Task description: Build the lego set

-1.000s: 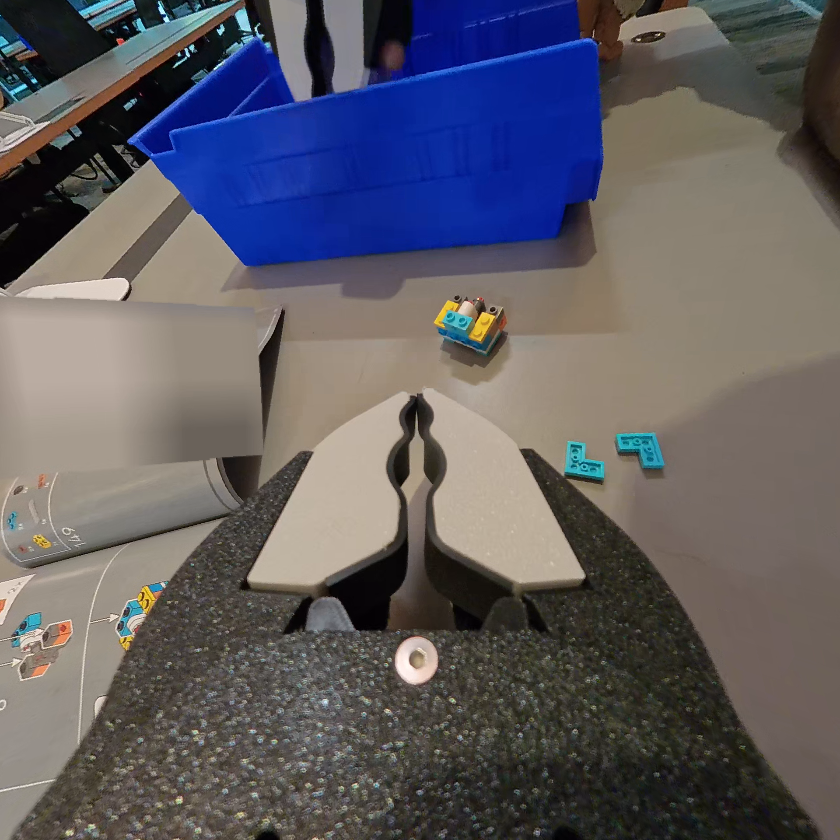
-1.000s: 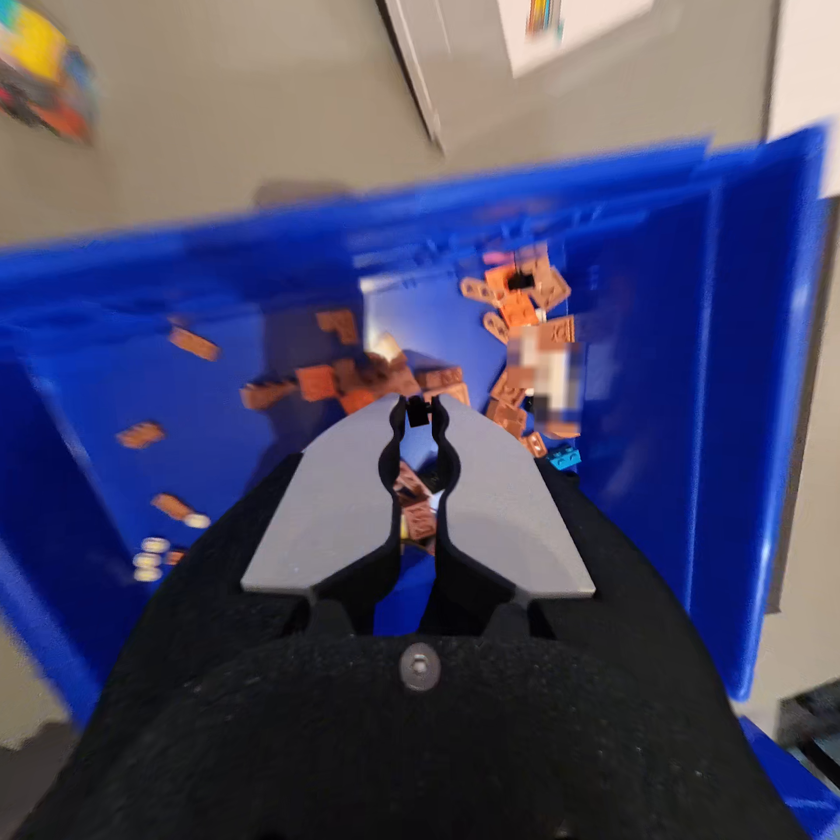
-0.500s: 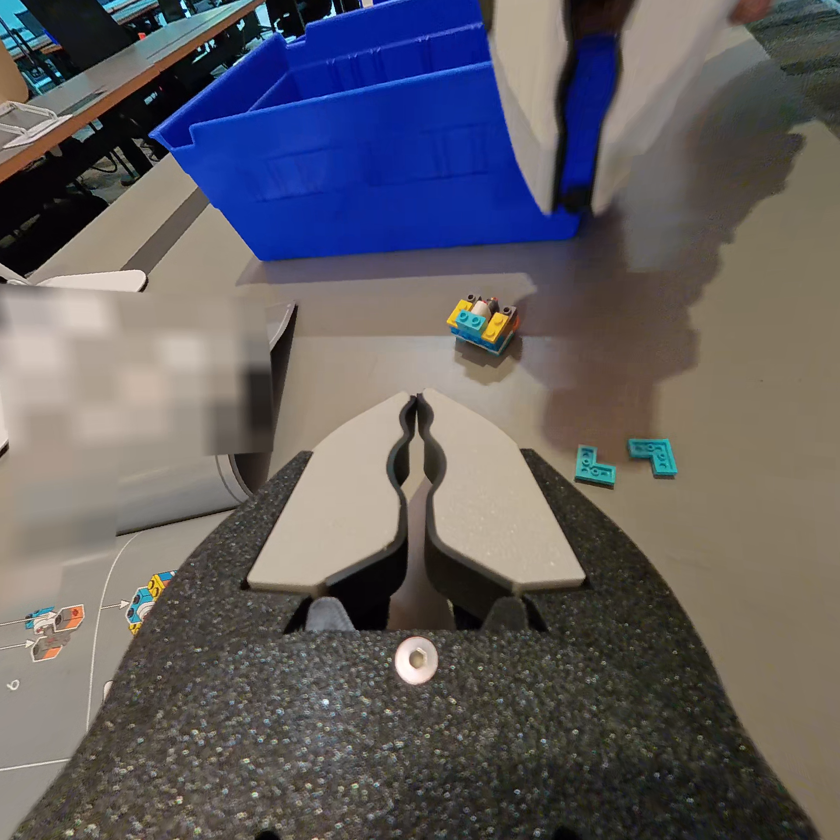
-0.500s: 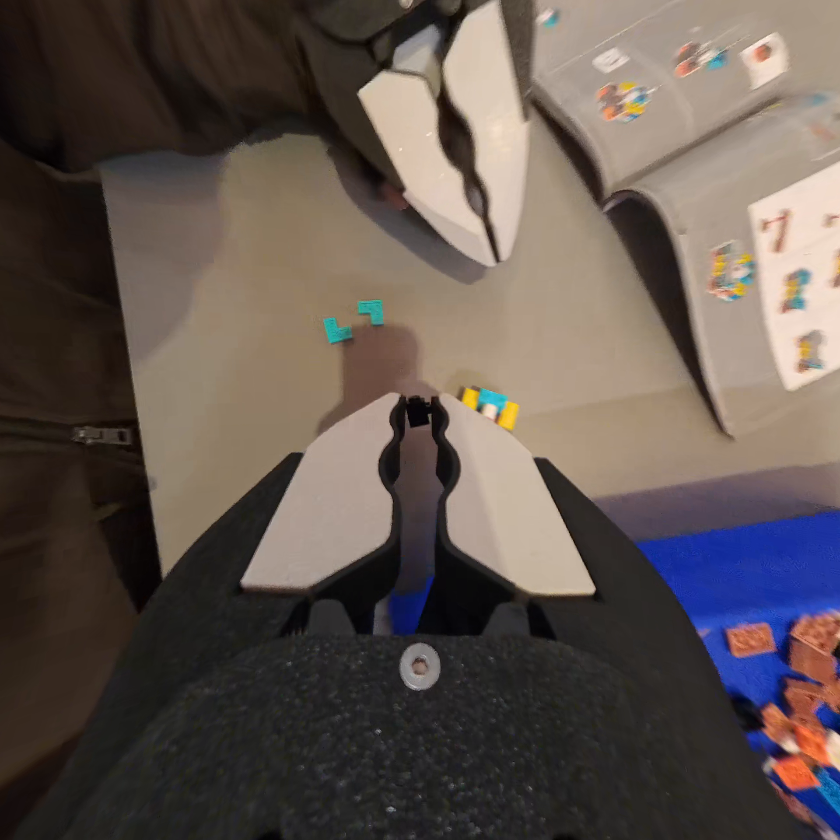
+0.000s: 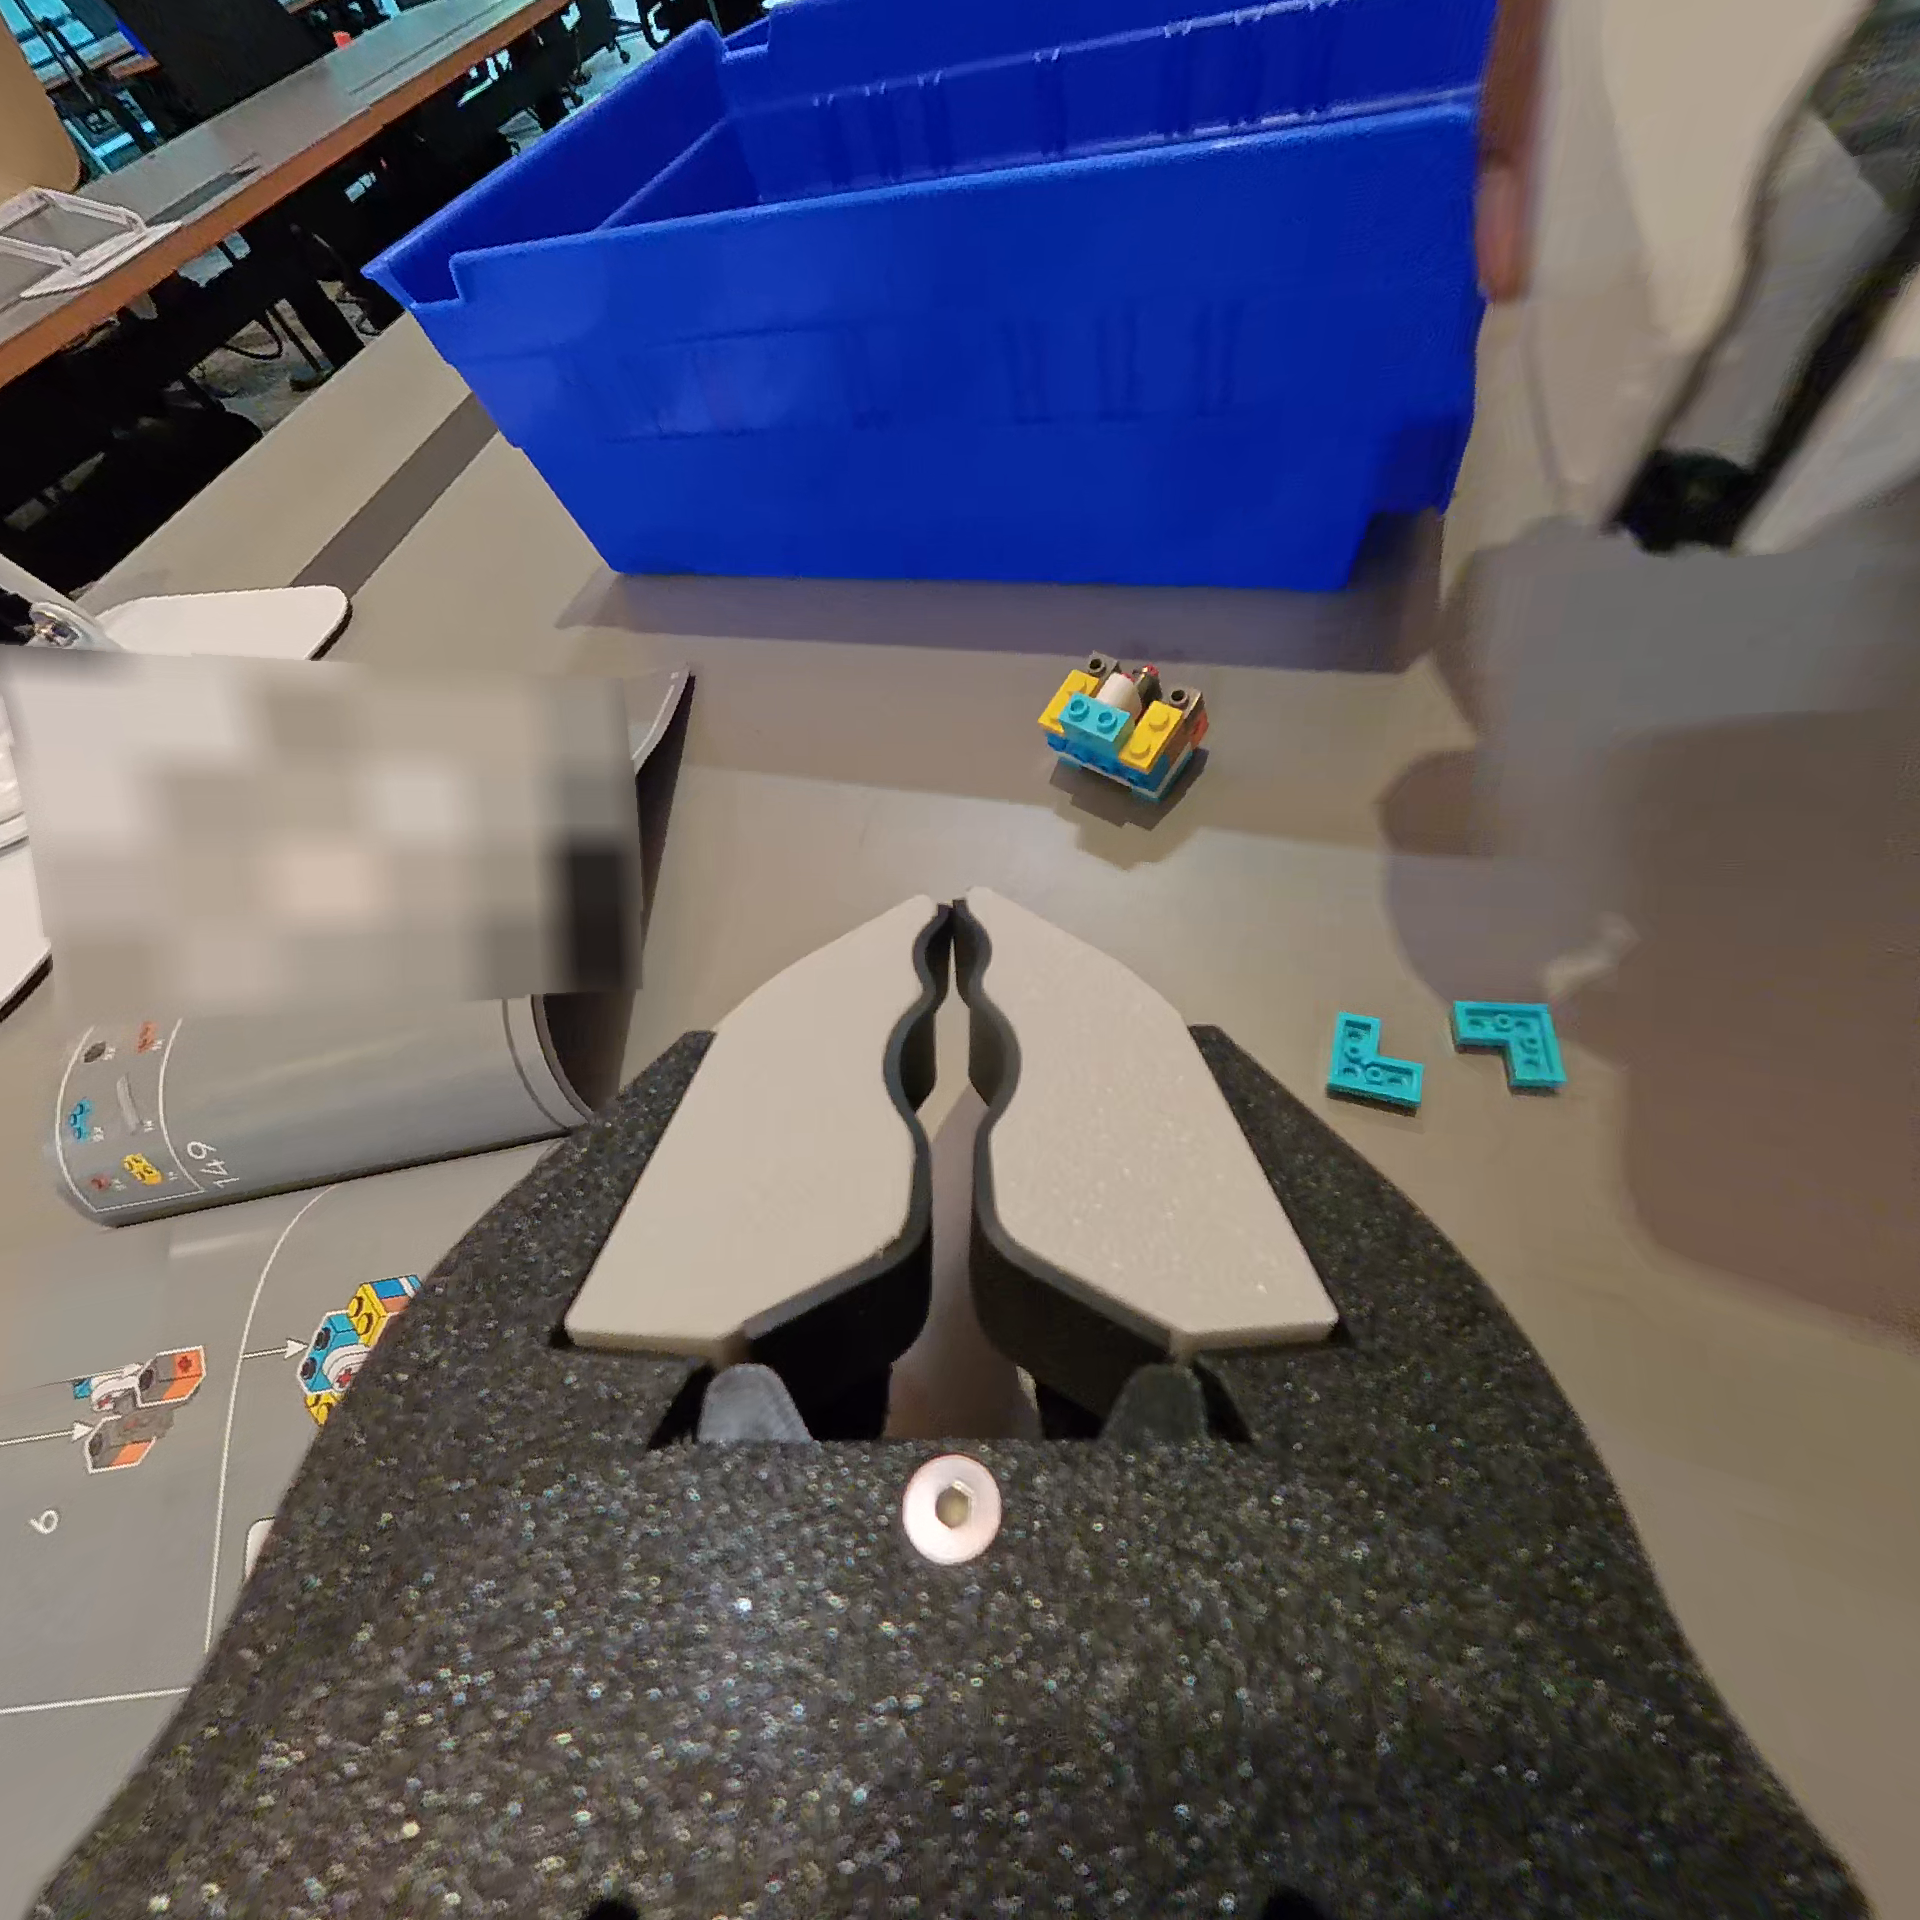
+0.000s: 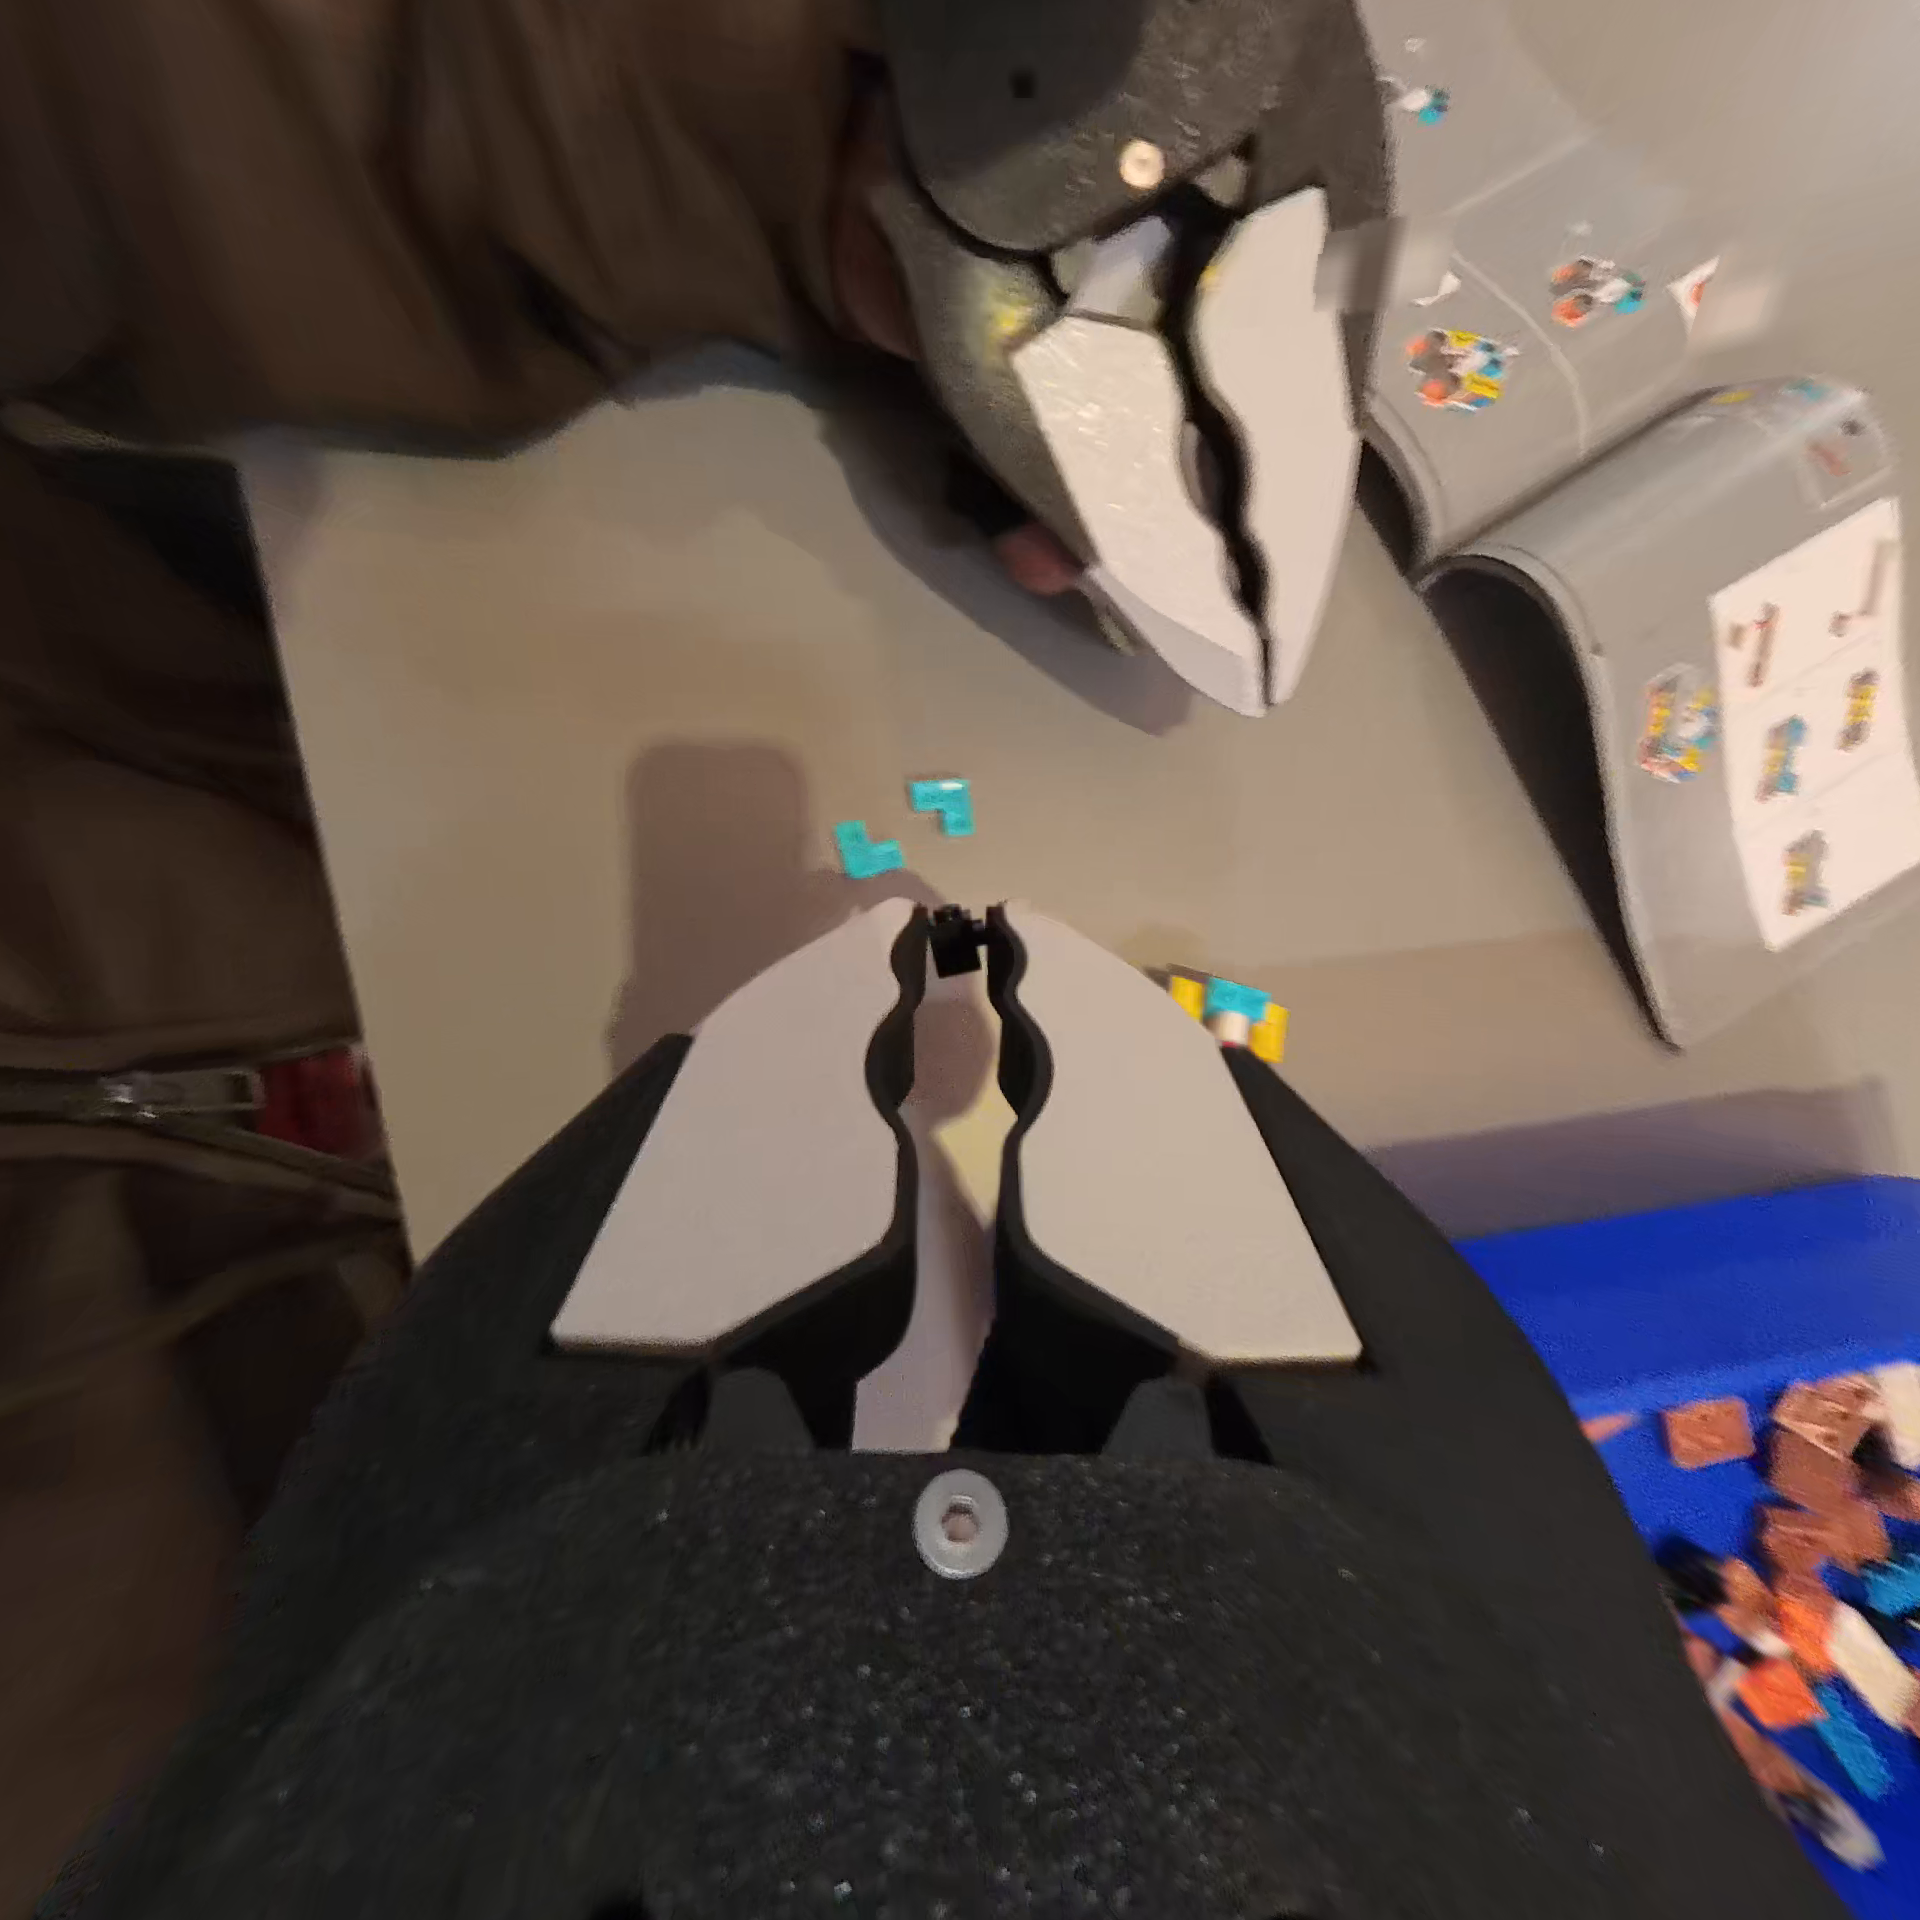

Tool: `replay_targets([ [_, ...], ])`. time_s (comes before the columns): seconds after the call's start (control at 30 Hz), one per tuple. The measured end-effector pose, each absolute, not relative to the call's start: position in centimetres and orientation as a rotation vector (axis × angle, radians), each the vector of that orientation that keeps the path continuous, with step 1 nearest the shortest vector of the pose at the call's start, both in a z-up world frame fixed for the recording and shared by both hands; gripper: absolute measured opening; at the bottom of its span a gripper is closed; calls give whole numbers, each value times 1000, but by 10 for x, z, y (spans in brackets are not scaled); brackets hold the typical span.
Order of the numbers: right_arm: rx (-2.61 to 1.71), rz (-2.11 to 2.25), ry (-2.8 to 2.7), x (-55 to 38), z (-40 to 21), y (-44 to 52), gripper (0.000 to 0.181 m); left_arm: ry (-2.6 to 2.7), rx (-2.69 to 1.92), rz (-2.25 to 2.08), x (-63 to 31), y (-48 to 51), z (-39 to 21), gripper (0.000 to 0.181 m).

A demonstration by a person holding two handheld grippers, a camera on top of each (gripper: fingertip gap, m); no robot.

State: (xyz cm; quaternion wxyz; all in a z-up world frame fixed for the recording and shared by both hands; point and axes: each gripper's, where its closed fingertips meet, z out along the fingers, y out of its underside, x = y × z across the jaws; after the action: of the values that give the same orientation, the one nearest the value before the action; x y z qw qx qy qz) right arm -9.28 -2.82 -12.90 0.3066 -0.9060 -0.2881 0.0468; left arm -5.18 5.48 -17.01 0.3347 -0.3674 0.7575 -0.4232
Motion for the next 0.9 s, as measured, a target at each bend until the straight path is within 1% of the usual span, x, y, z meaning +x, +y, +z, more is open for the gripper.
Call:
replay_targets([
  [0.17,-2447,170,-762,-123,-174,-31,11,1978,-955,-1086,-51,55,-171,0],
  [0.3,-2483,89,-773,-124,-200,-28,11,1970,-959,-1089,-52,56,-171,0],
  [0.43,-2496,88,-759,-119,-205,-31,22,1969,-963,-1090,-52,56,-170,0],
  [0.57,-2463,181,-733,-118,-189,-43,25,1967,-963,-1091,-53,57,-170,0],
  [0.7,-2415,303,-700,-103,-153,-70,25,1966,-970,-1096,-53,57,-170,0],
  [0.8,-2406,269,-588,-55,-122,-84,23,1972,-971,-1087,-52,57,-171,0],
  [0.9,-2452,93,-466,20,-103,-94,22,1978,-972,-1078,-52,57,-172,0],
])
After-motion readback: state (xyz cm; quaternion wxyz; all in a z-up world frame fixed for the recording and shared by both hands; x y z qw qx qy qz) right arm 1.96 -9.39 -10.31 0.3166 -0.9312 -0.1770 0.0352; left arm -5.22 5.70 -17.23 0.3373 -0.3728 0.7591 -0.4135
